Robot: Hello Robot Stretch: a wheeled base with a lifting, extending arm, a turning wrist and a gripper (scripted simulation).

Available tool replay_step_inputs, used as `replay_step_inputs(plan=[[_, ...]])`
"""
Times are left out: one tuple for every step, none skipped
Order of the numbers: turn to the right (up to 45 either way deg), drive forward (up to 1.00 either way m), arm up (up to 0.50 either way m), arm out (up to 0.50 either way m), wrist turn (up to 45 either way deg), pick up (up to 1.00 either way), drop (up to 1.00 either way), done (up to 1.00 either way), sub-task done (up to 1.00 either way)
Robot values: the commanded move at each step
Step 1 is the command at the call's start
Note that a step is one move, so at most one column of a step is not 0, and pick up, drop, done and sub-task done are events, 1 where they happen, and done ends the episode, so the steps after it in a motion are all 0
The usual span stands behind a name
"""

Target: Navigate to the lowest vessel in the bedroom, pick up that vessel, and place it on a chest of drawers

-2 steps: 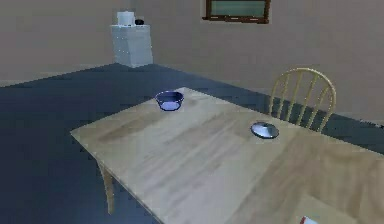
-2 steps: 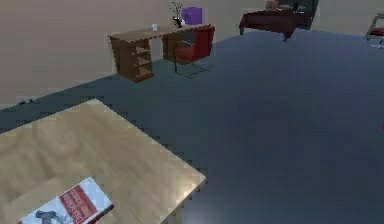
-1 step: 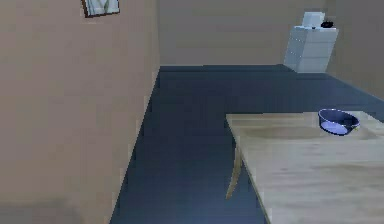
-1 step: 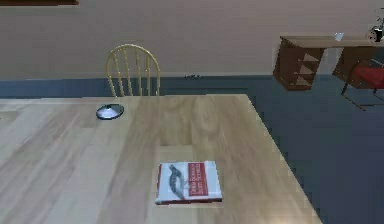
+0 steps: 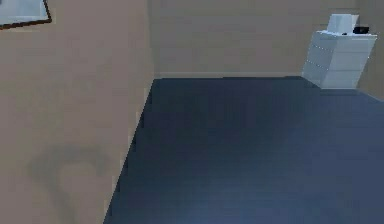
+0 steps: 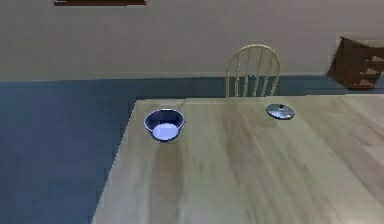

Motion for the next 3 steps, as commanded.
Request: replay_step_inputs(plan=[[-6.0, 0.0, 0.0, 0.0, 0.0, 0.0, 0.0, 0.0, 0.0], [0.0, 0.5, 0.0, 0.0, 0.0, 0.0, 0.0, 0.0, 0.0], [45.0, 0.0, 0.0, 0.0, 0.0, 0.0, 0.0, 0.0, 0.0]])
